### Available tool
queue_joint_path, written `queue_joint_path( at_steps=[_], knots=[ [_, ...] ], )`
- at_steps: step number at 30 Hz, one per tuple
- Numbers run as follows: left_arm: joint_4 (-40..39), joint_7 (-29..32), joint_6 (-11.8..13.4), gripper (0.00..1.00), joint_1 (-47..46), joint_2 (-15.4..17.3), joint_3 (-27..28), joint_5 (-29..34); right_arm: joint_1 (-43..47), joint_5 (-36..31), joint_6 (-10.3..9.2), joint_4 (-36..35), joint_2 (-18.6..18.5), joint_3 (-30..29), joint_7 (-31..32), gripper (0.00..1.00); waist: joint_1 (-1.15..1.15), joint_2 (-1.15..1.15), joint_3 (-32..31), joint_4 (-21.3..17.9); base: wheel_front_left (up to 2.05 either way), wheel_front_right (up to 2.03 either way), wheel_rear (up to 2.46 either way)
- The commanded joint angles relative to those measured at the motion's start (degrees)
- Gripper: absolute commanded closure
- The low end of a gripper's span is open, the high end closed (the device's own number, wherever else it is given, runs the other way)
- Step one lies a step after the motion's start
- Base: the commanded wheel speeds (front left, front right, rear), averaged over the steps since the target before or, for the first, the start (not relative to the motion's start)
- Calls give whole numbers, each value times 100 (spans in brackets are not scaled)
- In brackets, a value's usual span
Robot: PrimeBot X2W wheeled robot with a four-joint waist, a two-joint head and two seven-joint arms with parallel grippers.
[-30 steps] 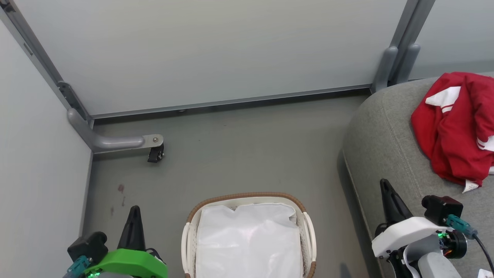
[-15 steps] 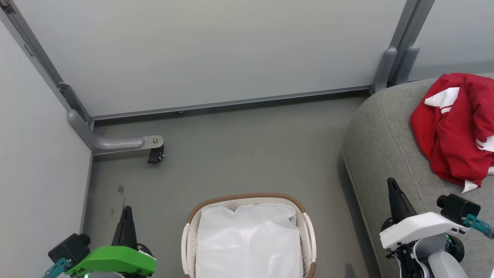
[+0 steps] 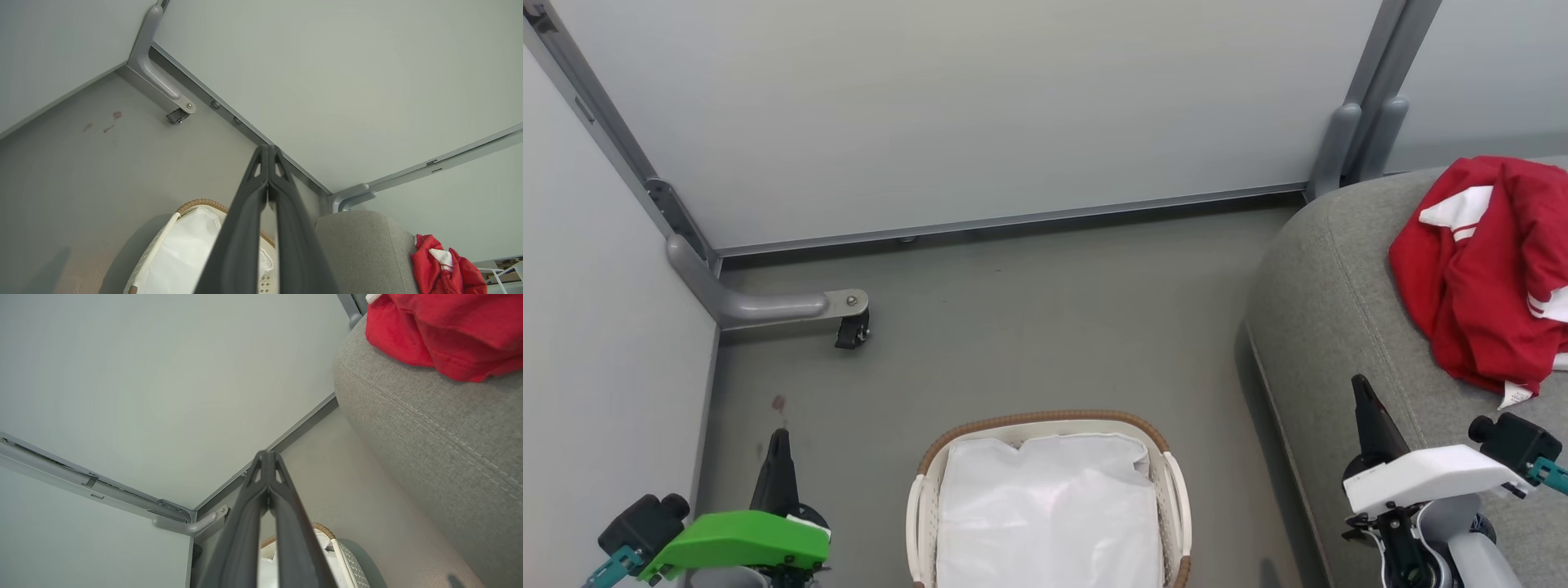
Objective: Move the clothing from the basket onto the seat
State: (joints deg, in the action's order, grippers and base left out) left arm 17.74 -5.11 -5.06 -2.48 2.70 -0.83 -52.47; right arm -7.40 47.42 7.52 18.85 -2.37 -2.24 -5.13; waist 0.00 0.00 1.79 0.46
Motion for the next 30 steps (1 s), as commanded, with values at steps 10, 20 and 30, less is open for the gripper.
queue_joint_path(
  at_steps=[10,20,30],
  knots=[
    [-131,203,-72,100,-208,19,156,-735,23,822,-2,-162,-41,-93,203,100,0,0,-19,-5,0,0,0],
    [-180,370,-105,100,-253,21,256,-1298,36,1458,-2,-222,-46,-155,374,100,0,0,-38,-11,0,0,0],
    [-219,520,-136,100,-279,22,357,-1817,58,2041,-2,-279,-50,-209,530,100,0,0,-57,-16,0,0,0]
  ],
)
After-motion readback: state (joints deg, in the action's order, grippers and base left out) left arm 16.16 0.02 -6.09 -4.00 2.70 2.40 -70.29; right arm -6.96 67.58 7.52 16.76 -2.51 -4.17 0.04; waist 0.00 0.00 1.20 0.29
